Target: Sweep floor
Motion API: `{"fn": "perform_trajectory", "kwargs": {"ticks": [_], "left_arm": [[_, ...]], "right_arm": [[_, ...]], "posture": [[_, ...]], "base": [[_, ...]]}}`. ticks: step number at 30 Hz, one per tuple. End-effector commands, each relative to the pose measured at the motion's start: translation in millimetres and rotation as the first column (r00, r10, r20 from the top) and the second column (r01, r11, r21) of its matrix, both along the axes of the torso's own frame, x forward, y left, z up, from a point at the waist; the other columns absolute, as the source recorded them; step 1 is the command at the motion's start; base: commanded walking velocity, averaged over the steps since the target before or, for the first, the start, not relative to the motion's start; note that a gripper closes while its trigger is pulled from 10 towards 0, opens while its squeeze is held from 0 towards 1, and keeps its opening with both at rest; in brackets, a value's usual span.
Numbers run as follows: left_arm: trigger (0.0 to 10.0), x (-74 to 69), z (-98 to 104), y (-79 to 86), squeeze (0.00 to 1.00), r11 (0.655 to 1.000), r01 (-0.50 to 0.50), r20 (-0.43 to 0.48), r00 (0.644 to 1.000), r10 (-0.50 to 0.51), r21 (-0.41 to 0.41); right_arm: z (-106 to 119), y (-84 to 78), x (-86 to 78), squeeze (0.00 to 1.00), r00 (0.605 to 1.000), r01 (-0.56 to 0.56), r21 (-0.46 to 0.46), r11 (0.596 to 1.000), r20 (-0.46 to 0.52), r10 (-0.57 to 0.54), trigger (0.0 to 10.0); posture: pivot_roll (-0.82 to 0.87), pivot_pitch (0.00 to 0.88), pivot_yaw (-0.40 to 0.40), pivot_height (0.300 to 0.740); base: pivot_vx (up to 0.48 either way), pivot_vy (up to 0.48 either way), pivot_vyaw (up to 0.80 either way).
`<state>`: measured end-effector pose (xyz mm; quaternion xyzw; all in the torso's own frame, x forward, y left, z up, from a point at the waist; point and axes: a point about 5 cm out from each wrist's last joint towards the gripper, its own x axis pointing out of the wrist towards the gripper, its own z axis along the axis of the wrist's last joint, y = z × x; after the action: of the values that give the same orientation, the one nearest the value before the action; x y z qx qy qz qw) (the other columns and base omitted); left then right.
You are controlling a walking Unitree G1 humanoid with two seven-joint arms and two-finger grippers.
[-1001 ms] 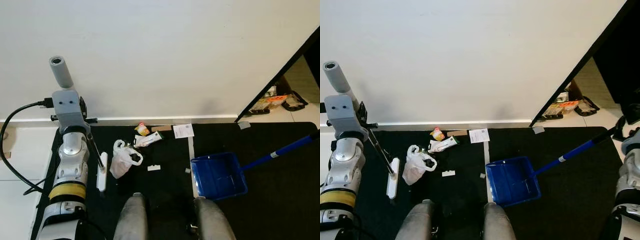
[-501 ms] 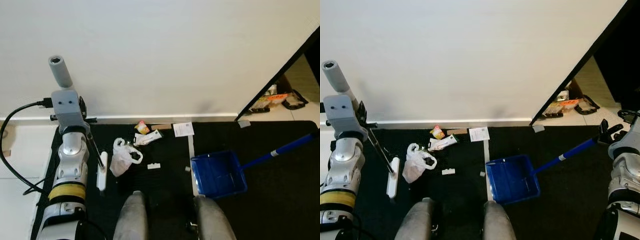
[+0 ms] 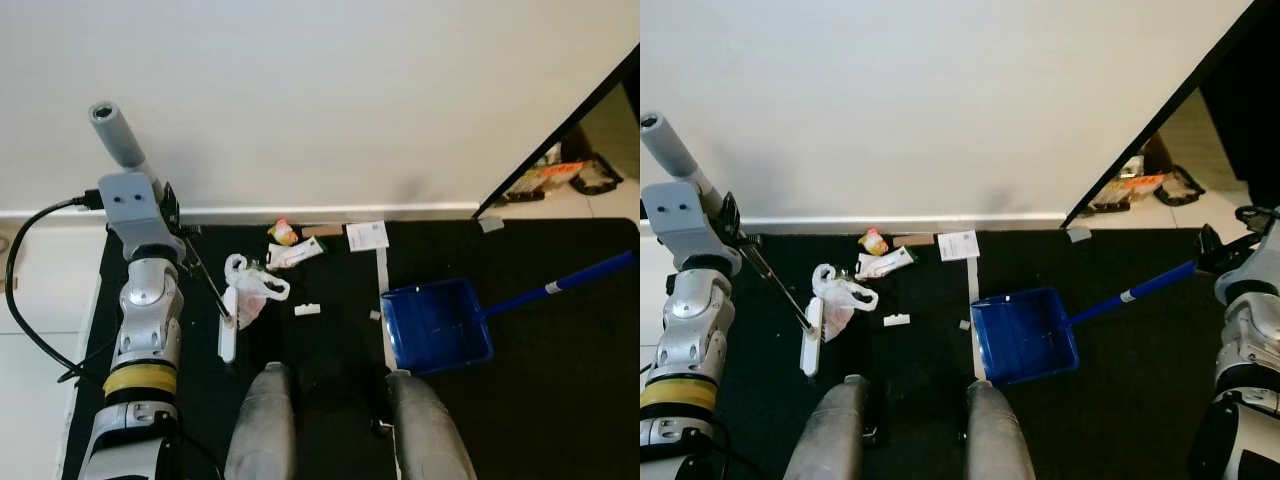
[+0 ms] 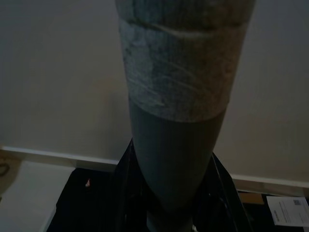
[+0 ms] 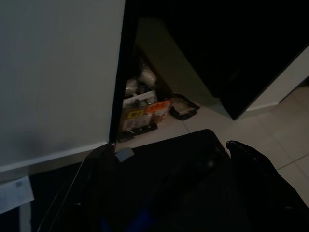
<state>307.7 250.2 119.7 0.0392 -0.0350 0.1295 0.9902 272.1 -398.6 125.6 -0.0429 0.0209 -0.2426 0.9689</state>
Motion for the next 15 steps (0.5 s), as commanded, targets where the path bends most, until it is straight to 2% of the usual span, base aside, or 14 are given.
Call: {"fn": "perform_trajectory", "kwargs": {"ticks": [1,10,15], "left_arm": [[10.0,0.7,7,-0.4,0.0,1.0,0.004,0.027,1.0,-0.004,-0.008],[10.0,-0.7,12,5.8,0.0,1.0,0.003,0.031,1.0,-0.003,0.001],[10.0,-6.5,21,18.0,0.0,1.0,-0.013,0.037,0.999,0.012,0.026]], "right_arm": [[0,-6.6,-5.8,0.0,1.0,0.028,-0.011,1.0,-0.01,-0.028,10.0],[0,-9.0,-5.9,0.0,0.999,0.05,0.001,0.999,-0.02,-0.05,10.0],[-7,-5.1,-4.9,0.0,0.998,0.059,0.035,0.998,-0.039,-0.057,10.0]], "posture": [[0.06,0.328,-0.037,0.731],[0.1,0.37,-0.026,0.731],[0.14,0.391,-0.011,0.731]], "base": [[0.0,0.0,0.0],[0.0,0.0,0.0],[0.0,0.0,0.0]]}}
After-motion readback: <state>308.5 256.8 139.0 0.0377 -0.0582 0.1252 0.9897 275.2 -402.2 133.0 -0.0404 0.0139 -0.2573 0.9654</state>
